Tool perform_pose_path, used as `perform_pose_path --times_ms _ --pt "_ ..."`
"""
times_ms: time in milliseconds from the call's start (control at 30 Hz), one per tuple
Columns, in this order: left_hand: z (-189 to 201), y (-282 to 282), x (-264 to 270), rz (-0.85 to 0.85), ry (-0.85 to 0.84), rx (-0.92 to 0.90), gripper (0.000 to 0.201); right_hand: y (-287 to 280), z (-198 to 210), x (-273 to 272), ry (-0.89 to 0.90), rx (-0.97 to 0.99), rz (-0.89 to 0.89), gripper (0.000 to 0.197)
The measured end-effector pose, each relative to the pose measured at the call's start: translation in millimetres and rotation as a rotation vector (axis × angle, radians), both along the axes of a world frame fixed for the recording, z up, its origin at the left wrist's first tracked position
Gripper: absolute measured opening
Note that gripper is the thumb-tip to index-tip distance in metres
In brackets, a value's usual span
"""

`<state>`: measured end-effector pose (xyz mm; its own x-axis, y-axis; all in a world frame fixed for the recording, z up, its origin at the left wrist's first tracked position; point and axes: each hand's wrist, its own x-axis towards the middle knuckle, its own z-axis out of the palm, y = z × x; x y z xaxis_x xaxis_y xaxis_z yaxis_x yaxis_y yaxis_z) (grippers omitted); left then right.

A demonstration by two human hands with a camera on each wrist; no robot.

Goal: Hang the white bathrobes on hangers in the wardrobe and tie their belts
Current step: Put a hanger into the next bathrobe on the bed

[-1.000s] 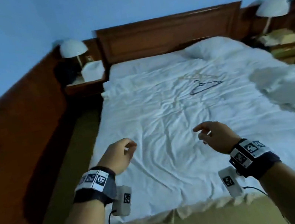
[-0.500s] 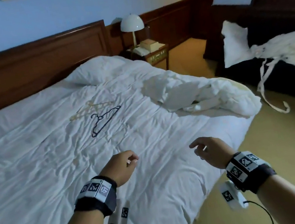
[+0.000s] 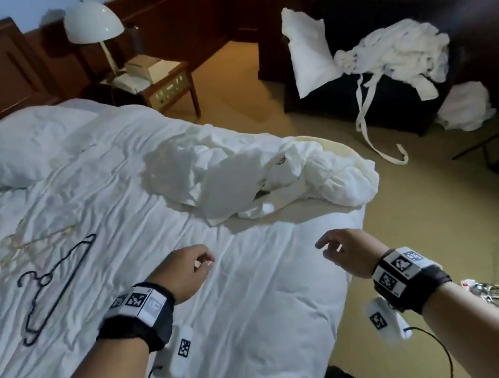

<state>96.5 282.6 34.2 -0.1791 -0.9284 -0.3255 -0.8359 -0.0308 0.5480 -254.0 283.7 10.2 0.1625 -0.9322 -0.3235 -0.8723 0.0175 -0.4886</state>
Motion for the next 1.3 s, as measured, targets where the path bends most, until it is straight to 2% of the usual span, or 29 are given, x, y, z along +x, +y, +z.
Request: perform_pose_path --times_ms 167,267,367,467,533,567,633,700,800,833,867,967,1000,1033,1133,1167,1200,1300 --pt "-24 -118 -50 0.067 -0.012 0.006 0.012 -142 -46 -39 0.002 0.02 -0.054 0.023" --pt "-36 -172 -80 0.073 -0.021 0.051 0.013 -225 -75 -58 0.045 0.027 -0.087 0.031" --pt "-49 -210 -98 0.101 -0.025 0.062 0.014 -300 -98 -77 0.098 0.053 -0.231 0.053" --pt "-63 -226 -101 0.137 -0.031 0.098 0.01 -356 -126 -95 0.165 0.152 -0.4 0.092" --pt "-71 -228 -95 0.163 -0.034 0.123 0.01 -382 -145 -105 0.218 0.231 -0.41 0.105" --pt "-74 -228 -90 0.179 -0.033 0.131 0.011 -391 -150 -108 0.258 0.263 -0.369 0.097" --pt "-80 -225 -80 0.212 -0.046 0.152 0.011 -401 -154 -108 0.34 0.236 -0.235 0.063" --pt "-87 -219 -71 0.223 -0.066 0.201 0.011 -402 -147 -97 0.335 0.127 -0.15 0.038" --pt "-99 -212 -71 0.222 -0.054 0.261 0.015 -376 -123 -65 0.183 0.028 -0.051 0.019" --pt "-103 -211 -74 0.221 -0.044 0.255 0.019 -359 -115 -50 0.12 0.004 0.035 0.015" --pt "-107 -210 -79 0.214 -0.027 0.242 0.029 -337 -110 -33 0.06 -0.032 0.166 0.014" --pt "-114 -201 -97 0.088 -0.031 0.213 0.09 -257 -96 16 -0.124 -0.048 0.603 0.022" --pt "-117 -193 -100 0.02 -0.072 0.199 0.098 -235 -93 28 -0.179 -0.023 0.695 0.023" --pt "-126 -183 -99 -0.052 -0.097 0.177 0.094 -217 -90 38 -0.217 -0.01 0.752 0.023" --pt "-142 -150 -88 -0.195 -0.043 0.161 0.042 -180 -80 50 -0.26 -0.005 0.797 0.021" --pt "-147 -139 -84 -0.23 -0.039 0.08 0.03 -168 -77 51 -0.261 -0.003 0.815 0.021" --pt "-150 -128 -82 -0.252 -0.052 -0.005 0.023 -156 -76 54 -0.265 -0.003 0.83 0.022" --pt "-136 -89 -75 -0.157 -0.015 0.061 0.018 -119 -69 70 -0.252 0.023 0.865 0.038"
